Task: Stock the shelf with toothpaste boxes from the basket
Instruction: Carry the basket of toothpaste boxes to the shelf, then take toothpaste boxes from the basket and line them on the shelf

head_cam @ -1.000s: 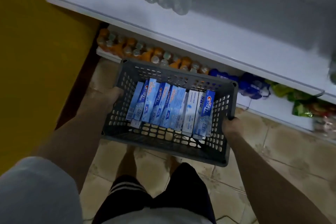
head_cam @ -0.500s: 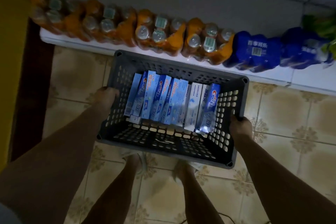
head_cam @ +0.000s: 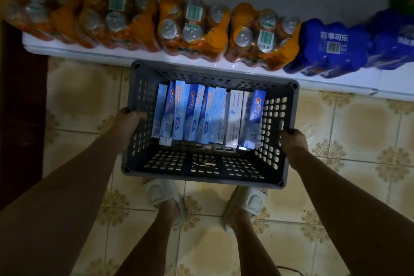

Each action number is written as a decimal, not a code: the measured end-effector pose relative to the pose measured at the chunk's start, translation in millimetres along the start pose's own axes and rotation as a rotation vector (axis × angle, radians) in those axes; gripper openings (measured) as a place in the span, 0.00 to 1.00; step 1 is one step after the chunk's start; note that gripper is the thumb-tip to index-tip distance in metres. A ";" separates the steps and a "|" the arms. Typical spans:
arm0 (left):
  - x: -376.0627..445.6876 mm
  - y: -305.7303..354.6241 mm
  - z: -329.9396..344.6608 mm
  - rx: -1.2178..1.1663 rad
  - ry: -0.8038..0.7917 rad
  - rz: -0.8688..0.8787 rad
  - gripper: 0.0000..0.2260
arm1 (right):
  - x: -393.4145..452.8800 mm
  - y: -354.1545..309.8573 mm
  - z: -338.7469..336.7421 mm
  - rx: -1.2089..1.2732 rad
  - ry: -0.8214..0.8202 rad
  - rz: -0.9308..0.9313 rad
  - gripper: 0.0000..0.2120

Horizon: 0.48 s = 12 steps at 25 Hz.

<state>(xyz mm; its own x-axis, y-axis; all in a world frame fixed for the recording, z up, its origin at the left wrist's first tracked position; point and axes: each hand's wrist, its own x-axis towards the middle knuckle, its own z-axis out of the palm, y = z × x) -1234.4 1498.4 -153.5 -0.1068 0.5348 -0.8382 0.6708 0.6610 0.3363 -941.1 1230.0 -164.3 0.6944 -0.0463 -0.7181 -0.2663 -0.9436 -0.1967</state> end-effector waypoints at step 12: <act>-33.0 -27.8 111.5 0.221 -0.163 0.242 0.17 | -40.9 -24.2 42.4 -0.020 0.056 -0.347 0.13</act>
<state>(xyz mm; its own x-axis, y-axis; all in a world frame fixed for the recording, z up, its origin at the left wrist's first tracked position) -1167.7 1403.6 -183.1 0.1812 0.5595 -0.8088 0.8063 0.3863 0.4479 -991.4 1268.7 -158.5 0.7768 0.2612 -0.5730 0.0052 -0.9126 -0.4089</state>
